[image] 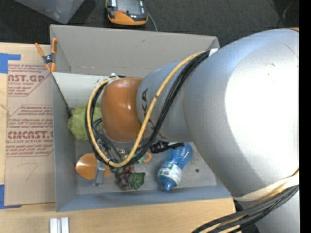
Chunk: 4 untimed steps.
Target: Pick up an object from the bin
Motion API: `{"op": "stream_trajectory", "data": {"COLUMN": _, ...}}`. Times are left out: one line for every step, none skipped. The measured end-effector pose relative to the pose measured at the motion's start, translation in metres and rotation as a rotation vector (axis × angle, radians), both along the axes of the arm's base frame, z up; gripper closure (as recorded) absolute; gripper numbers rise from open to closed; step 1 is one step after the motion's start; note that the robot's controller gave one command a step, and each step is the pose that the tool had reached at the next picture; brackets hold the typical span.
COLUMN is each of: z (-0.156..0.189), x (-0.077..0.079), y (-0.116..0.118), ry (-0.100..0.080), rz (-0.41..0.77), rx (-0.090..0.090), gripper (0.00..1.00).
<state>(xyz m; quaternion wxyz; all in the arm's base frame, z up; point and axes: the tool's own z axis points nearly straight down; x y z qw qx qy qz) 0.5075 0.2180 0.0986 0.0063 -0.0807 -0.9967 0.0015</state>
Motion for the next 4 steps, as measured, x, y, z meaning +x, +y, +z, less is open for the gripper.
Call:
{"op": "stream_trajectory", "data": {"z": -0.029, "x": 0.0, "y": 0.001, "ry": -0.017, "rz": -0.003, "rx": 0.007, "gripper": 0.0}}
{"op": "stream_trajectory", "data": {"z": -0.027, "x": -0.002, "y": -0.005, "ry": -0.015, "rz": -0.079, "rx": 0.01, "gripper": 1.0}}
{"op": "stream_trajectory", "data": {"z": -0.027, "x": -0.002, "y": -0.005, "ry": -0.015, "rz": -0.079, "rx": 0.01, "gripper": 1.0}}
{"op": "stream_trajectory", "data": {"z": -0.013, "x": -0.005, "y": -0.007, "ry": -0.005, "rz": -0.08, "rx": 0.004, "gripper": 1.0}}
